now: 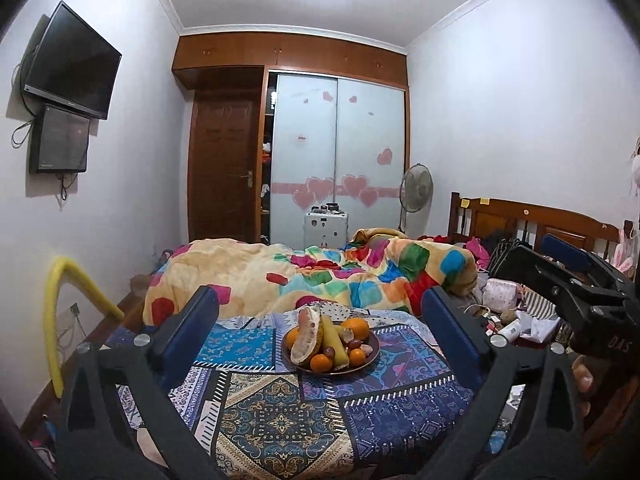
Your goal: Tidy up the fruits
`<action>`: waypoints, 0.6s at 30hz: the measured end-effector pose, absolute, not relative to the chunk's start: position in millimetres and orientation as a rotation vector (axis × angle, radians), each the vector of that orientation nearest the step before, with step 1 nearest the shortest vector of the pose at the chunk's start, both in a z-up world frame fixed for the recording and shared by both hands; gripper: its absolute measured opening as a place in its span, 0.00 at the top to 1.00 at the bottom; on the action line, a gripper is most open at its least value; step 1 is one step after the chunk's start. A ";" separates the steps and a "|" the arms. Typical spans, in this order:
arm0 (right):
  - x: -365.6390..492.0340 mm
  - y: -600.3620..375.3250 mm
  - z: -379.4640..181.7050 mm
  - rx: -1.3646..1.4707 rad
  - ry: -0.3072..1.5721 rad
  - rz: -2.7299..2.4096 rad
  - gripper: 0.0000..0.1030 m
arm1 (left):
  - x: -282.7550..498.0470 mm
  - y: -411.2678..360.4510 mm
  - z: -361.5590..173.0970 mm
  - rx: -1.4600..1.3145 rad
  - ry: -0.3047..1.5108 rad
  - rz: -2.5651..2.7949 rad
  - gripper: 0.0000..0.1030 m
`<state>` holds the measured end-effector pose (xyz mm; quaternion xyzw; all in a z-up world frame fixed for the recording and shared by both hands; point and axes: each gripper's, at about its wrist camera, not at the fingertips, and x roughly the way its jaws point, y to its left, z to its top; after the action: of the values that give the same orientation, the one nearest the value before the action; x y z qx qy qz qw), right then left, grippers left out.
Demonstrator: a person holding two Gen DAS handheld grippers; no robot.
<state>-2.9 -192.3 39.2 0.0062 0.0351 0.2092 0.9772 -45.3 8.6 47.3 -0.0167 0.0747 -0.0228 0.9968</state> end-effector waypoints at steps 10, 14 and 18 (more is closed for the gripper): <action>-2.8 -195.0 33.1 0.019 0.090 0.430 0.00 | -45.5 7.4 42.3 -0.030 0.155 -0.042 0.00; -2.5 -194.9 32.3 0.020 0.094 0.431 0.00 | -43.8 5.9 40.4 -0.025 0.160 -0.044 0.00; -1.9 -193.7 32.5 0.021 0.099 0.431 0.00 | -43.6 5.0 40.5 -0.023 0.163 -0.048 0.00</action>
<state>-1.9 -193.7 32.5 0.0105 0.0493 0.2135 0.9756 -43.6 5.0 40.5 -0.0113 0.0813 -0.0239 0.9963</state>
